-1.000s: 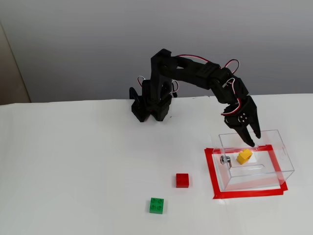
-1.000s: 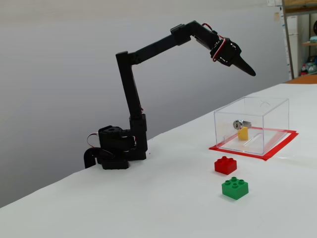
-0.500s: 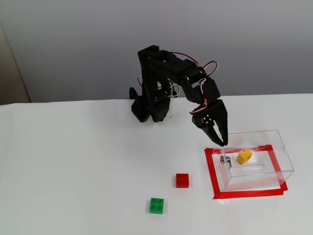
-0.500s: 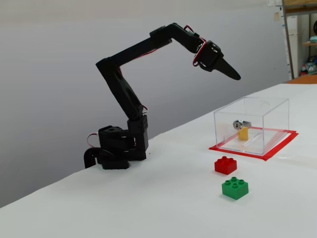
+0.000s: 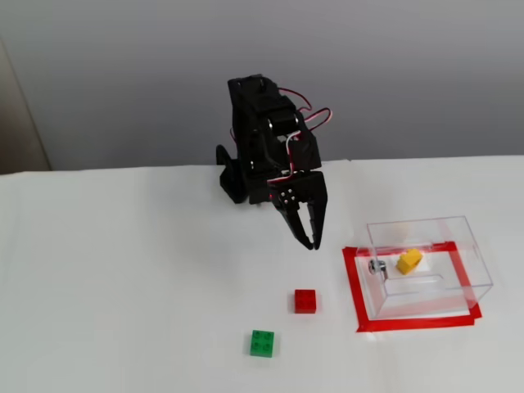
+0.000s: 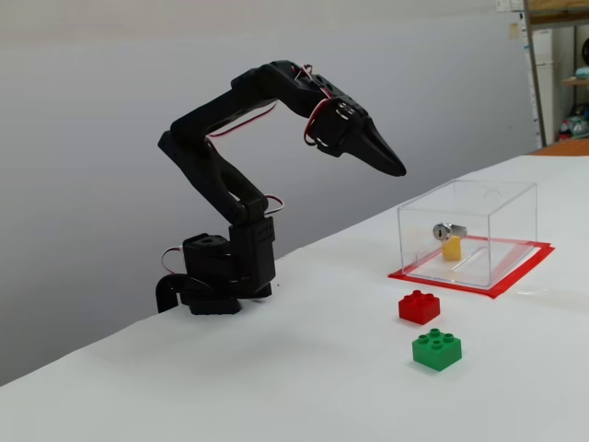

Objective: Pick the yellow lego brick and place it into the transparent box

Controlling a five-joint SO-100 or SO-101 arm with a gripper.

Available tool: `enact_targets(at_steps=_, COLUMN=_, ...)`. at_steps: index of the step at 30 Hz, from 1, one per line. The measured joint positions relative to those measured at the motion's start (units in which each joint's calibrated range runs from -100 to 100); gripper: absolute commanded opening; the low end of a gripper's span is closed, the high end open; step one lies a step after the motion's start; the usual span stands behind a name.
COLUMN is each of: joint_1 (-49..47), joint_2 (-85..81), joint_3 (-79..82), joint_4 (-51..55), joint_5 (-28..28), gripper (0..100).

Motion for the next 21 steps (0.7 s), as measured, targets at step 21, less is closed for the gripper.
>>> enact_targets(at_steps=21, joint_1=14.1, joint_2=-20.3, joint_3=33.1, joint_4=-0.1, joint_5=-1.4, gripper=2)
